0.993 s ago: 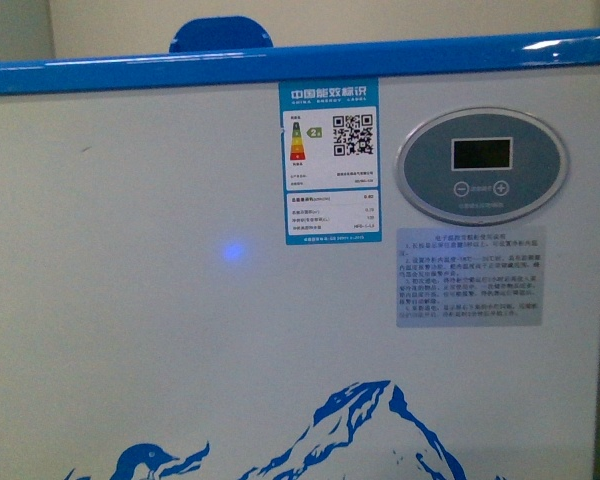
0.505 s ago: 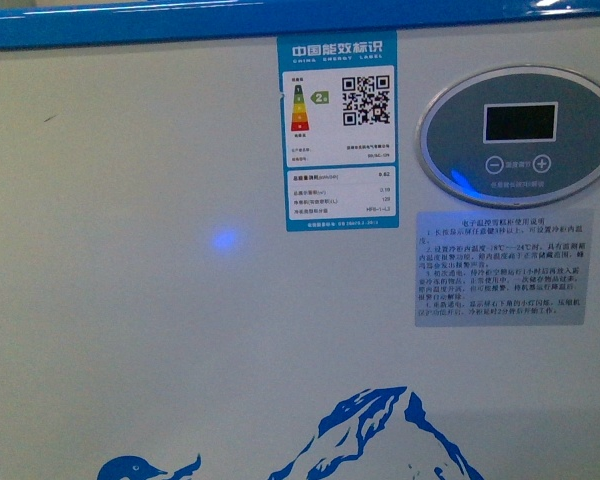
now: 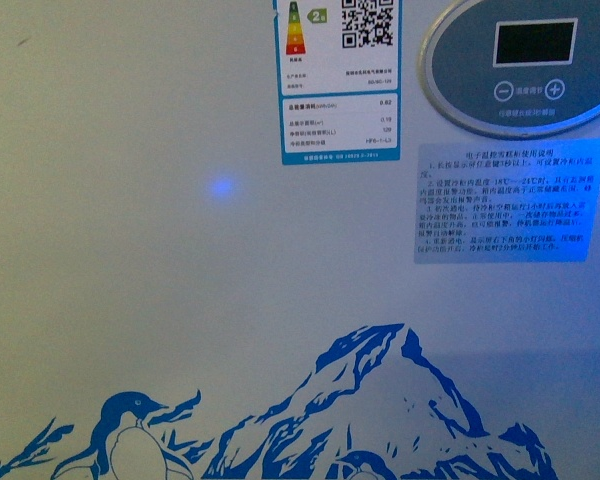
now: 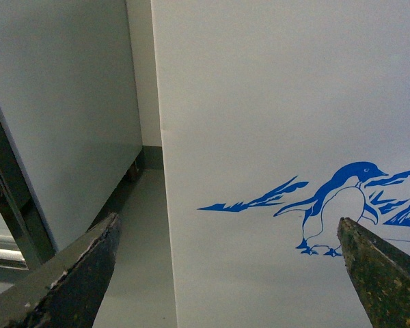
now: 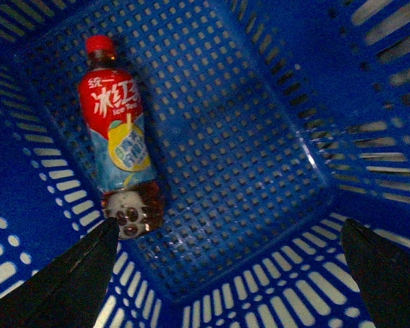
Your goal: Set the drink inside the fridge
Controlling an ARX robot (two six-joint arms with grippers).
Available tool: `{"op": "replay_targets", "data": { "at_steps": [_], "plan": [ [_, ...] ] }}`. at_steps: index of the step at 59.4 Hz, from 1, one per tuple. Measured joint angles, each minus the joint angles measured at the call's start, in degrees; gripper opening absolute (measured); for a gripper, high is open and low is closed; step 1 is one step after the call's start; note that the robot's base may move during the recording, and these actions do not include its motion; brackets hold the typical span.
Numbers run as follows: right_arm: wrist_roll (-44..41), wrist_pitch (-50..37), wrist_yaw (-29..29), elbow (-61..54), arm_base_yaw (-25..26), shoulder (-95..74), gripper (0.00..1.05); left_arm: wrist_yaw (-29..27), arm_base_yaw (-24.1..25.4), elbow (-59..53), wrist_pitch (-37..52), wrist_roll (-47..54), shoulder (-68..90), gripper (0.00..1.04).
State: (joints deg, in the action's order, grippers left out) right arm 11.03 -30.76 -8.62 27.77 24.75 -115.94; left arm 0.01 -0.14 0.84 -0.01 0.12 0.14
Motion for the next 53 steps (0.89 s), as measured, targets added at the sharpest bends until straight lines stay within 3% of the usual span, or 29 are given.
{"op": "replay_targets", "data": {
  "at_steps": [19,53],
  "plan": [
    [6.47,-5.27,3.82,10.12,-3.43,-17.38,0.97,-0.02,0.00,0.00,0.00,0.00,0.00,0.97],
    [12.87,-2.05,8.44,29.29,-5.77,-37.38,0.97,-0.02,0.00,0.00,0.00,-0.02,0.00,0.97]
  ]
}}
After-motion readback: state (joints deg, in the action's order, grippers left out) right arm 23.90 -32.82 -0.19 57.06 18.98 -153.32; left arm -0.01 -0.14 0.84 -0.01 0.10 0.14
